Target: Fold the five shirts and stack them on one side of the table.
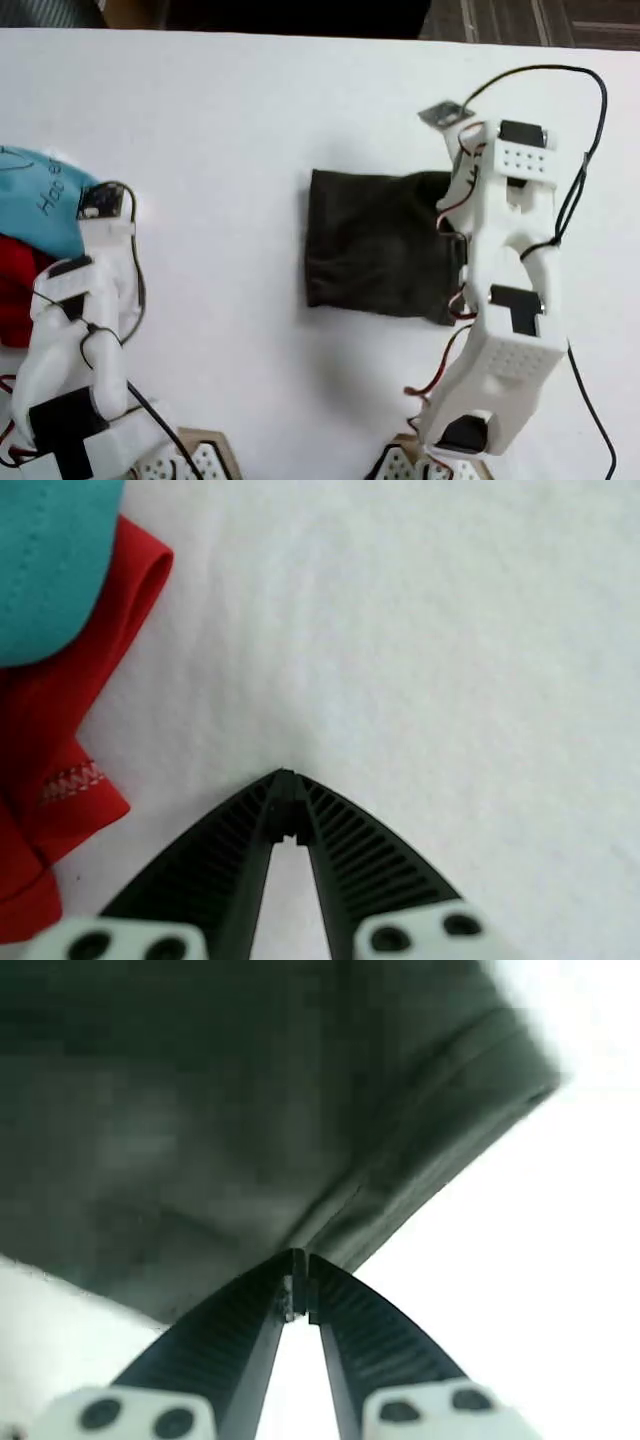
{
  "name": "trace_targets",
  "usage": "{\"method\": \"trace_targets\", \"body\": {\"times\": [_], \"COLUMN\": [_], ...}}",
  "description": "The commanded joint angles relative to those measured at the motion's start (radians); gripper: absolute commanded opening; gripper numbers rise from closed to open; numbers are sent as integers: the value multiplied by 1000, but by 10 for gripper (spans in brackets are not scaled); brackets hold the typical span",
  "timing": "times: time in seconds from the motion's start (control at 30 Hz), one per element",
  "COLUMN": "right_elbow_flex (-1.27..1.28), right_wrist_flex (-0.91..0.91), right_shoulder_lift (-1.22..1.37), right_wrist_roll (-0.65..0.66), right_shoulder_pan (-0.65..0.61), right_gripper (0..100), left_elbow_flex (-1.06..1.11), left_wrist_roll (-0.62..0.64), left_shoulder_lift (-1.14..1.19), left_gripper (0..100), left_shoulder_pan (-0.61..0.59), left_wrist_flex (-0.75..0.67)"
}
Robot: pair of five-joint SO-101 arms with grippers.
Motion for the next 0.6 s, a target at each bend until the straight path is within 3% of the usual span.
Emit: {"method": "trace_targets", "body": {"times": [0.0, 0.17, 0.33, 0.57], "right_elbow_flex": [29, 71, 71, 71], "right_wrist_flex": [-19, -84, -305, -456], "right_shoulder_lift": [-2, -30, -61, 71], "right_wrist_roll": [-34, -41, -34, -34], "right_shoulder_pan": [-59, -76, -51, -51], "right_gripper": [21, 21, 20, 20], "left_elbow_flex": [1, 1, 1, 2], "left_wrist_roll": [8, 8, 8, 8], "left_shoulder_lift": [-37, -37, -37, -37], "left_gripper": [27, 27, 27, 27], "left_shoulder_pan": [-9, -9, -9, -9], "left_wrist_flex": [-15, -15, -15, -15]}}
